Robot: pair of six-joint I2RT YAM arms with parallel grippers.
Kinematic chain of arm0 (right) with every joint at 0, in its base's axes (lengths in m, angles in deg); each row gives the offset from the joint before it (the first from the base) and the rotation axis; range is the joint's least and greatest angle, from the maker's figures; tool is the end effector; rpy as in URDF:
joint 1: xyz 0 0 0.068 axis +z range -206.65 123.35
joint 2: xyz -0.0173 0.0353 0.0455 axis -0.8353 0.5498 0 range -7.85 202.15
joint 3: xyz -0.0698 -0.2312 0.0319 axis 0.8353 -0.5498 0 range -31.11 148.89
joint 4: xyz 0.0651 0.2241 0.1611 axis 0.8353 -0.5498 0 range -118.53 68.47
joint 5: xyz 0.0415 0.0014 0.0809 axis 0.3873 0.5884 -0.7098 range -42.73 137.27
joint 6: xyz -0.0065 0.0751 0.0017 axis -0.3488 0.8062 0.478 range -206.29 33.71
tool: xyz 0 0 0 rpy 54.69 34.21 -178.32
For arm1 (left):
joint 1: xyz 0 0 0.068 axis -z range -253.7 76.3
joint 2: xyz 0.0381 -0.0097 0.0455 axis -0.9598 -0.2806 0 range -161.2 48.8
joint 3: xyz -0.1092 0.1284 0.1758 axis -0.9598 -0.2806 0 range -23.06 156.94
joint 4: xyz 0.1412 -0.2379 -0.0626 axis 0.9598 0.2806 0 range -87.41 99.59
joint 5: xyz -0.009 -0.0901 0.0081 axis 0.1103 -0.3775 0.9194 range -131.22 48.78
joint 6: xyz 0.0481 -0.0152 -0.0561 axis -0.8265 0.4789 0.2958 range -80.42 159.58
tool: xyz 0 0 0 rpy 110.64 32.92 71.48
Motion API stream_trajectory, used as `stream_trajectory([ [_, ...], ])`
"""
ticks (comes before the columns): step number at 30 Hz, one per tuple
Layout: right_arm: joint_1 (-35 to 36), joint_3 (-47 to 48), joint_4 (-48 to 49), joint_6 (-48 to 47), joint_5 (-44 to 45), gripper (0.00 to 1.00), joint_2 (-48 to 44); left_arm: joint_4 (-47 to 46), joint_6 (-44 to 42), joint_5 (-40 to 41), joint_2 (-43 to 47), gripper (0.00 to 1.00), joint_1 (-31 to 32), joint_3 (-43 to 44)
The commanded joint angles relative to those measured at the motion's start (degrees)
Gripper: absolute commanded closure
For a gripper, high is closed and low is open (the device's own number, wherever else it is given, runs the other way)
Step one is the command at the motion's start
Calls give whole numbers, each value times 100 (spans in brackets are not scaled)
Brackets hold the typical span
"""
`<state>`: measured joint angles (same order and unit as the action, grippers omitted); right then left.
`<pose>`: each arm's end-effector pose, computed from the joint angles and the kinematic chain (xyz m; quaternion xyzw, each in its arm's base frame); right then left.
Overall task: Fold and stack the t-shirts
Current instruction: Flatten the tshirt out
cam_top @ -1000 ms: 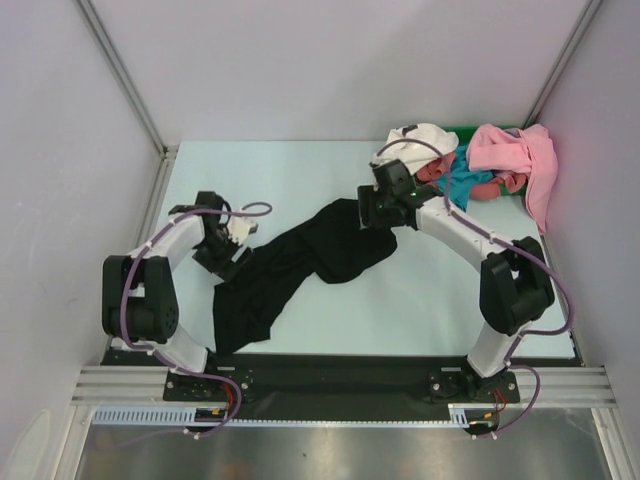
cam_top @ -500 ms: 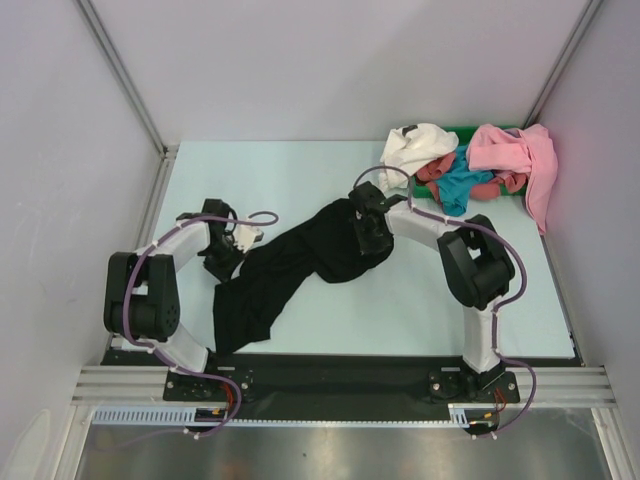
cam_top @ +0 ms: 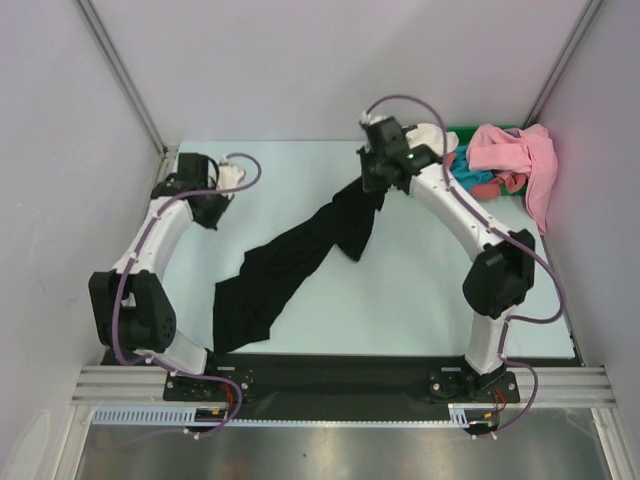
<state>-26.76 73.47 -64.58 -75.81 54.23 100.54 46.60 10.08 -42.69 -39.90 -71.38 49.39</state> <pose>0.4021 0.2222 0.2772 -0.1344 0.9188 0.0736 0.3639 0.3572 -0.0162 0.2100 0.2682 0.9285 0.0482 0.2522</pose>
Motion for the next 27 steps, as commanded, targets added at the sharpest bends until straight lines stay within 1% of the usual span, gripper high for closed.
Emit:
stream_trajectory([
  [1,-202,975,-186,-257,-221,100,-627,11,163,130,415,99,-101,980],
  [2,-220,1142,-195,-292,-430,100,-688,220,111,69,381,100,-92,1356],
  [3,-212,1492,-187,-318,-537,100,-723,387,-2,-323,337,100,-83,1560],
  [4,-107,1635,-143,-440,-834,100,-785,624,-30,-605,276,100,-49,1867],
  [5,-28,1802,-143,-529,-993,100,-785,687,-21,-861,275,98,-22,1948],
  [6,25,1934,-90,-608,-1169,100,-855,714,-21,-1368,292,88,13,1992],
  [7,95,2170,-55,-669,-1397,100,-908,714,-4,-1608,319,58,39,2002],
  [8,113,2233,15,-653,-1791,100,-978,706,14,-1845,388,43,109,1976],
  [10,105,2095,410,-337,-2014,100,-1285,688,145,-2590,415,21,145,1949],
  [12,96,1875,874,-22,-2190,100,-1505,644,303,-2980,389,18,206,1905],
  [13,105,1769,1016,76,-2277,100,-1671,627,313,-3277,372,14,250,1870],
  [14,114,1551,1166,129,-2522,100,-1743,600,304,-3437,363,13,381,1757],
  [16,140,1391,1448,217,-2656,100,-1831,583,199,-3884,372,3,514,1598],
  [17,140,1286,1474,244,-2543,100,-1831,539,155,-4322,380,0,714,1406],
  [19,79,1241,1448,314,-2341,100,-1822,477,-56,-4633,389,0,961,1194],
  [20,26,1180,1466,393,-2288,100,-1822,390,-135,-4616,372,0,1224,967],
  [22,-79,1048,1527,516,-2296,100,-1840,293,-486,-4494,276,0,1454,720],
  [23,-167,987,1571,612,-2348,100,-1892,31,-600,-4354,223,0,1603,423],
  [24,-194,847,1658,630,-2366,100,-1927,-84,-801,-4057,161,0,1648,298],
  [27,-273,688,1686,648,-2410,100,-2024,-296,-1031,-3852,-155,0,1674,191],
])
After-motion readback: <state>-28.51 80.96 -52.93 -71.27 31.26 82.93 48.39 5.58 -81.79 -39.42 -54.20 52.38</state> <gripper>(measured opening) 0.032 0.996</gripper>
